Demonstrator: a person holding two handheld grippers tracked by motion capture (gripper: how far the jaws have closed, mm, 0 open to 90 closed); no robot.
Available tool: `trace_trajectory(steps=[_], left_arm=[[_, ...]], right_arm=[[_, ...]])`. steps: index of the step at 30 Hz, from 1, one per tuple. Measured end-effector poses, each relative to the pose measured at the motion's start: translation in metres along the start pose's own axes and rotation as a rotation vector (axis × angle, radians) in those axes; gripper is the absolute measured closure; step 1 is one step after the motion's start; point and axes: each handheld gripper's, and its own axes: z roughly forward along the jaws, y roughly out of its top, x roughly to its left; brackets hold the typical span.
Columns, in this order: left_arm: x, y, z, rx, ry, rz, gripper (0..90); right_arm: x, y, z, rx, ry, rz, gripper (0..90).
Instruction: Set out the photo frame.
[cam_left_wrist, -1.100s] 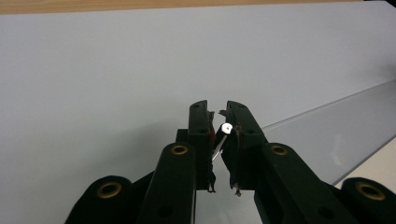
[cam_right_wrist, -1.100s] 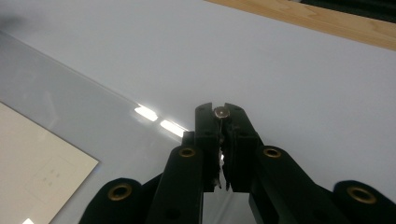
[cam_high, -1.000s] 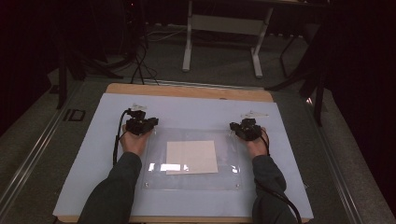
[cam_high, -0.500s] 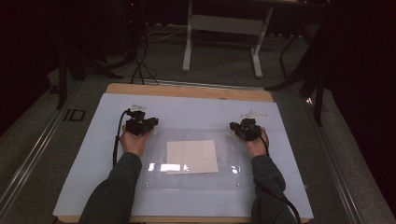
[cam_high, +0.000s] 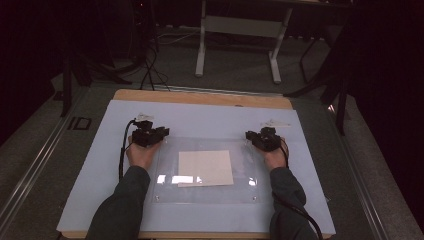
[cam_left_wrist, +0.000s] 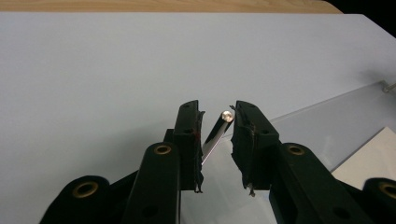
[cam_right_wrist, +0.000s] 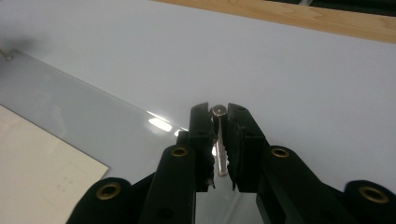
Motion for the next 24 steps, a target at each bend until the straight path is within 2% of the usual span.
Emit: trace_trajectory(steps=[5,8,11,13,16,19,22,24], left_arm=[[0.005,-0.005,-0.004,-0.019,-0.02,0.0,61.8],[0.006,-0.008,-0.005,-0.007,-0.023,0.038,57.1],[0.007,-0.012,-0.006,-0.018,-0.037,0.055,55.7],[0.009,-0.013,-0.007,-0.03,-0.063,0.058,59.6],[0.008,-0.012,-0.009,-0.056,-0.08,0.074,61.2],[0.006,-0.011,-0.01,-0.074,-0.069,0.092,63.9],[0.005,-0.011,-0.009,-0.081,-0.046,0.094,69.4],[0.005,-0.011,-0.01,-0.088,-0.05,0.092,75.7]], right_arm=[[0.0,0.001,-0.001,-0.013,0.01,0.004,78.4],[0.0,0.002,0.0,-0.009,0.003,-0.001,78.5],[0.0,0.0,0.002,-0.001,-0.002,0.0,78.9],[0.001,-0.002,0.003,0.003,-0.007,-0.002,79.8],[0.0,-0.006,0.003,-0.023,-0.009,0.011,81.7],[-0.001,-0.008,0.002,-0.043,0.0,0.025,81.5],[-0.001,-0.009,0.0,-0.059,-0.001,0.028,81.5],[0.0,-0.01,-0.002,-0.079,-0.003,0.031,81.5]])
